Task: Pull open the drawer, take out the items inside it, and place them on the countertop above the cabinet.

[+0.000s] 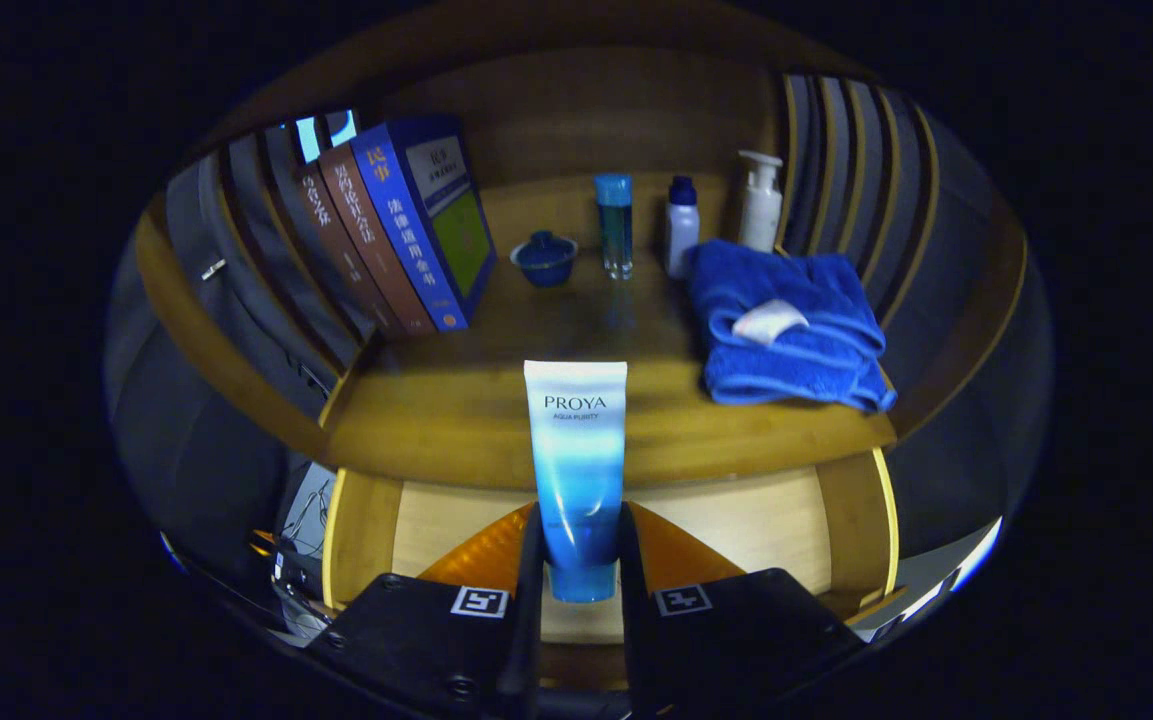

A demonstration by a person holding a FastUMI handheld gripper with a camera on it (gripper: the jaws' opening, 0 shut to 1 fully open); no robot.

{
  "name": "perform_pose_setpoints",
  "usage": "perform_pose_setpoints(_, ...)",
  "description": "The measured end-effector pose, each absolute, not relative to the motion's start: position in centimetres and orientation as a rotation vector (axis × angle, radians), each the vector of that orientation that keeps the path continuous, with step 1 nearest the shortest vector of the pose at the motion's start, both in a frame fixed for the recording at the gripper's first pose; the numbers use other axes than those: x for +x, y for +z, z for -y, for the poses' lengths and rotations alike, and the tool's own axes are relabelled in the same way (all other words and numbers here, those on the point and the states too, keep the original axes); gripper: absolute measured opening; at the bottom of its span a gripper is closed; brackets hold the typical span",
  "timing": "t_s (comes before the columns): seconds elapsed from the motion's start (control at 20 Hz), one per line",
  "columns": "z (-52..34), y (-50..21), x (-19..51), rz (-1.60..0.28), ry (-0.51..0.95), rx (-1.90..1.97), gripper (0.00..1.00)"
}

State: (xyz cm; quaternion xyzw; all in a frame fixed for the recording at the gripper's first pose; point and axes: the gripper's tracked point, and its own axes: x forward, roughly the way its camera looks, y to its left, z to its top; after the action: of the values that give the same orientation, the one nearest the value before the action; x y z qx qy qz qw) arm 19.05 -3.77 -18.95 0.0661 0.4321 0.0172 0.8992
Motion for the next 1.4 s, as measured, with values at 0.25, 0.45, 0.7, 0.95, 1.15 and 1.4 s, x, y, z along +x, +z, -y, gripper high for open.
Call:
perform_pose_setpoints(0.25,3.9,-20.0,25.3,-0.903,0.016,0.116,0.38)
perform_pose_setpoints(0.45,3.8,-23.3,28.4,-0.979,0.001,0.086,0.38)
perform_pose_setpoints(0.7,3.6,-25.8,29.4,-1.012,-0.013,0.072,0.4)
perform_pose_setpoints(0.95,4.0,-24.7,30.1,-0.952,-0.017,0.094,0.81)
perform_pose_setpoints(1.15,4.4,-22.1,28.4,-0.896,-0.02,0.088,0.99)
perform_pose_setpoints(1.4,5.0,-17.8,24.3,-0.762,-0.03,0.08,0.99)
